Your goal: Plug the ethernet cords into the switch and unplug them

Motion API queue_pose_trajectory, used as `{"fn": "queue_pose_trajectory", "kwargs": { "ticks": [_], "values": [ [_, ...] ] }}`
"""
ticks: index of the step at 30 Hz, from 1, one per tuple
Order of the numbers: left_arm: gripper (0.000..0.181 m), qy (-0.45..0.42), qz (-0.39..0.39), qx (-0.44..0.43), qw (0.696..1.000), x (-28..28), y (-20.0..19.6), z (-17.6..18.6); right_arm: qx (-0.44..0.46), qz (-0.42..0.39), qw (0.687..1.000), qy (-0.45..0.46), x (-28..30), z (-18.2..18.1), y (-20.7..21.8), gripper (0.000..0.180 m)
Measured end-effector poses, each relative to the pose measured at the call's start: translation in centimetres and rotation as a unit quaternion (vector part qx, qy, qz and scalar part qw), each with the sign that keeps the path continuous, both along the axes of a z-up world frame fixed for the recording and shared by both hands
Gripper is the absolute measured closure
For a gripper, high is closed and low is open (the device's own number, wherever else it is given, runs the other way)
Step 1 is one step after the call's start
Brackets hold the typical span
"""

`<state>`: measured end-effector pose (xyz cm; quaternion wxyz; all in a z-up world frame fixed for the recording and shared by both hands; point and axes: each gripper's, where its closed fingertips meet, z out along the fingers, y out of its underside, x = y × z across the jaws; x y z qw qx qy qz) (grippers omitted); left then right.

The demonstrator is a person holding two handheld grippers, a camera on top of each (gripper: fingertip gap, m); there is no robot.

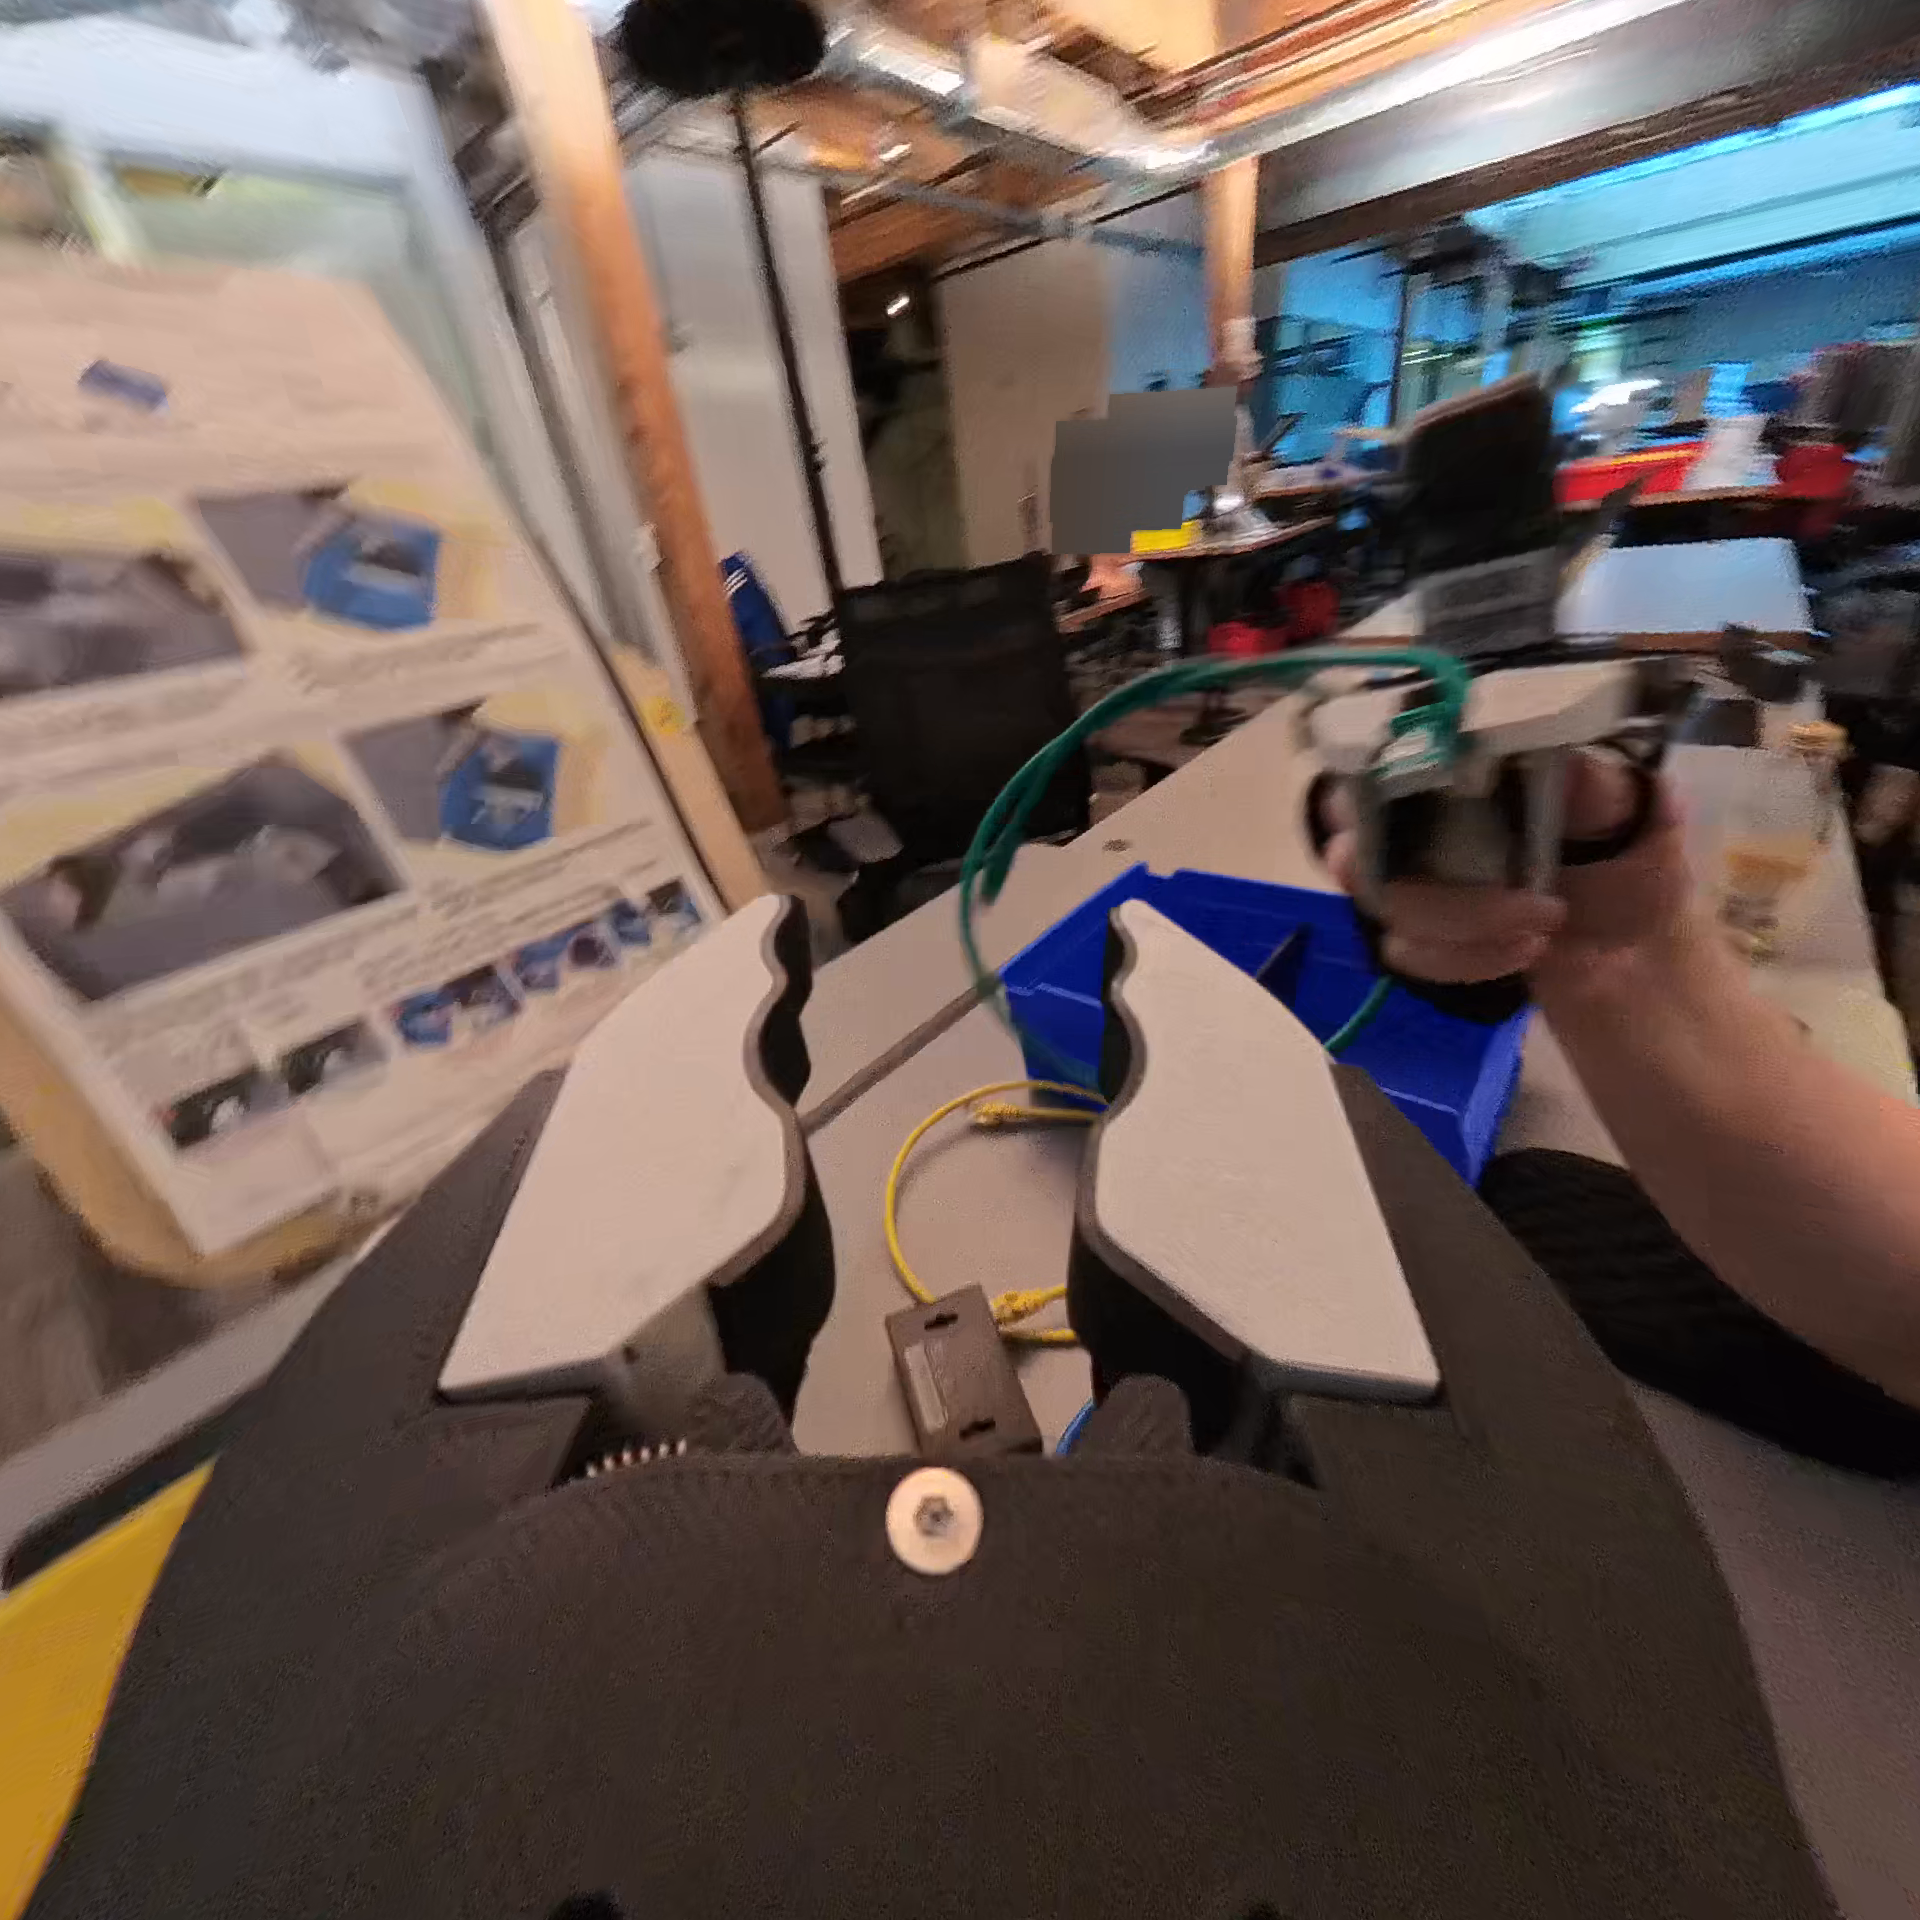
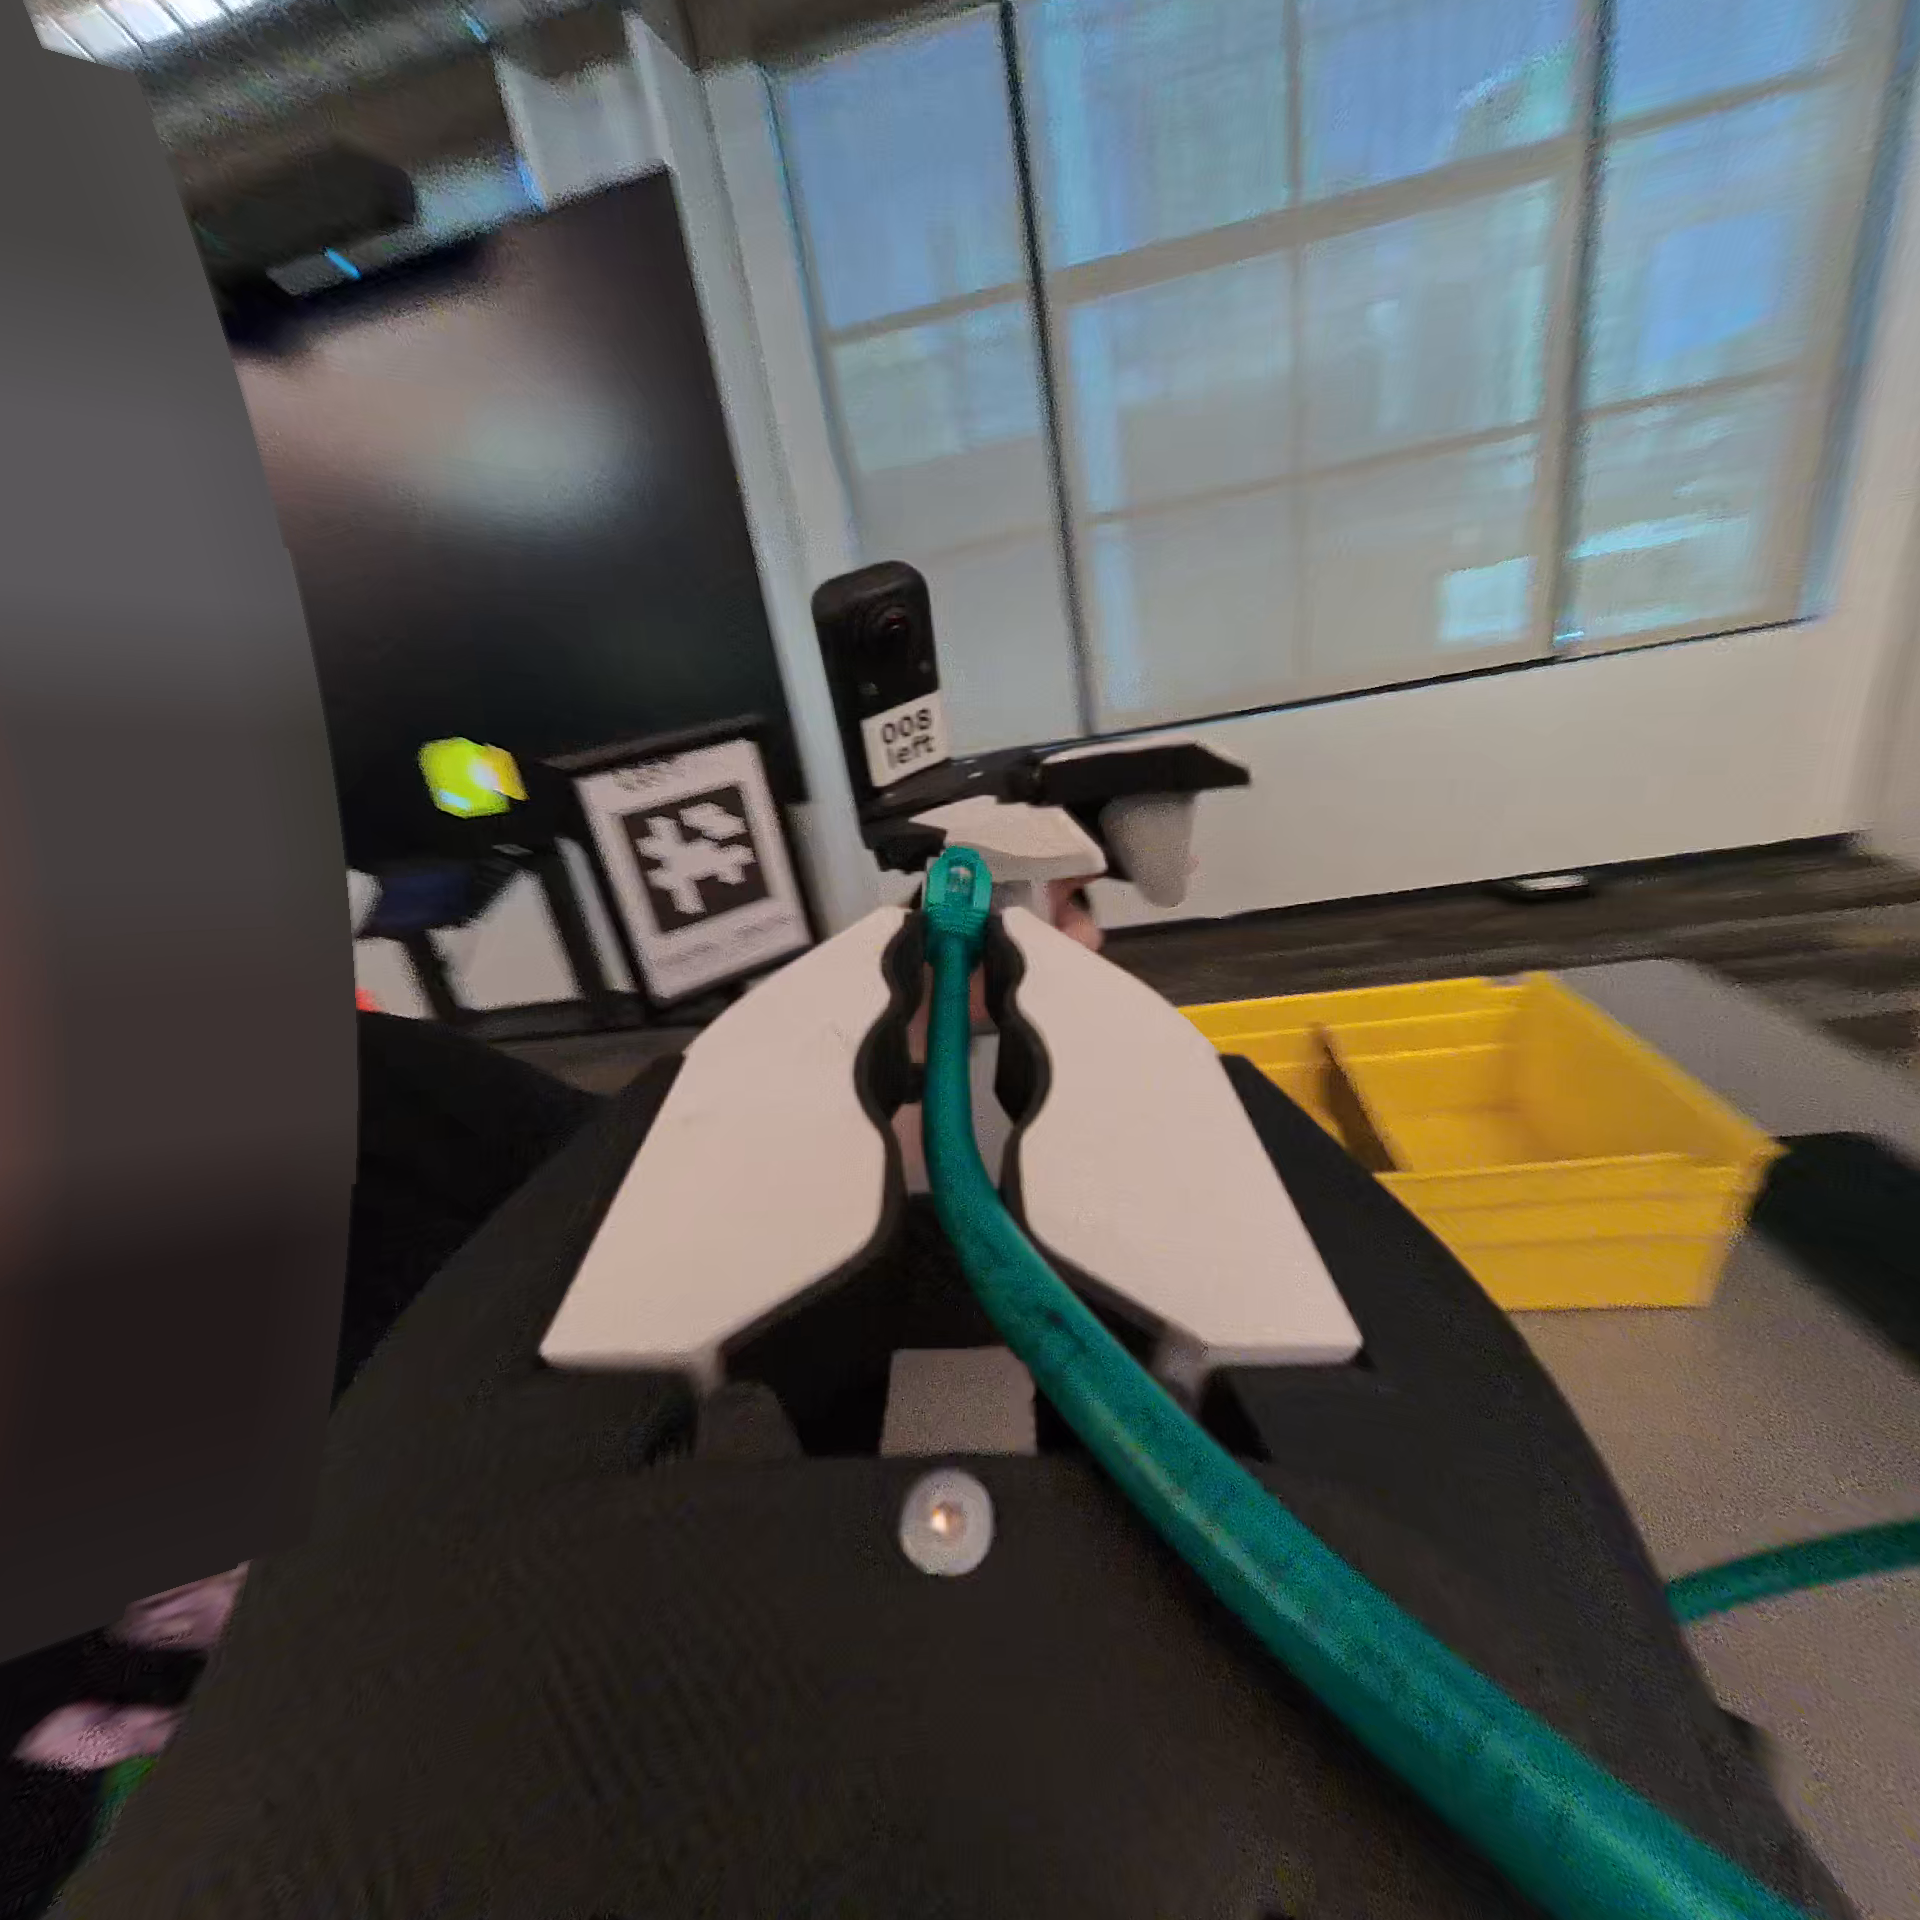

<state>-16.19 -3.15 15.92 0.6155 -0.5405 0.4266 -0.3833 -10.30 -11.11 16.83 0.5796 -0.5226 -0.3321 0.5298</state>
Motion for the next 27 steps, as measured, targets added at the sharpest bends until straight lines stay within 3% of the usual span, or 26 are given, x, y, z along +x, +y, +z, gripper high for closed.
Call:
{"fn": "queue_pose_trajectory", "kwargs": {
  "ticks": [3,7,11,13,15,20,23,25,27],
  "values": [
    [0.126,0.034,0.025,-0.078,0.996,1.1,1.5,-3.3,0.091,-0.133,0.986,-0.042,2.1,1.6,-0.1,0.168],
    [0.103,0.141,0.051,-0.132,0.980,4.6,2.5,-12.1,0.223,-0.309,0.921,-0.084,5.5,4.1,-0.7,0.168],
    [0.100,0.238,0.102,-0.123,0.958,6.7,4.2,-22.8,0.315,-0.408,0.850,-0.110,7.3,5.6,-2.0,0.168],
    [0.096,0.274,0.127,-0.113,0.946,7.2,5.2,-25.7,0.335,-0.430,0.831,-0.109,7.8,6.0,-2.4,0.168],
    [0.091,0.303,0.149,-0.111,0.935,7.3,6.4,-27.6,0.331,-0.421,0.840,-0.091,8.0,6.4,-2.8,0.168],
    [0.083,0.368,0.150,-0.197,0.897,7.2,7.0,-31.9,0.315,-0.418,0.850,-0.056,9.5,6.8,-2.8,0.168],
    [0.098,0.340,0.132,-0.224,0.904,7.6,7.0,-32.0,0.319,-0.436,0.839,-0.058,10.2,6.9,-2.5,0.168],
    [0.120,0.340,0.121,-0.217,0.907,7.7,6.9,-31.9,0.321,-0.447,0.832,-0.071,10.3,6.8,-2.2,0.168],
    [0.120,0.339,0.122,-0.214,0.908,7.7,7.0,-31.8,0.322,-0.454,0.827,-0.082,10.2,6.6,-1.8,0.168]
  ]
}}
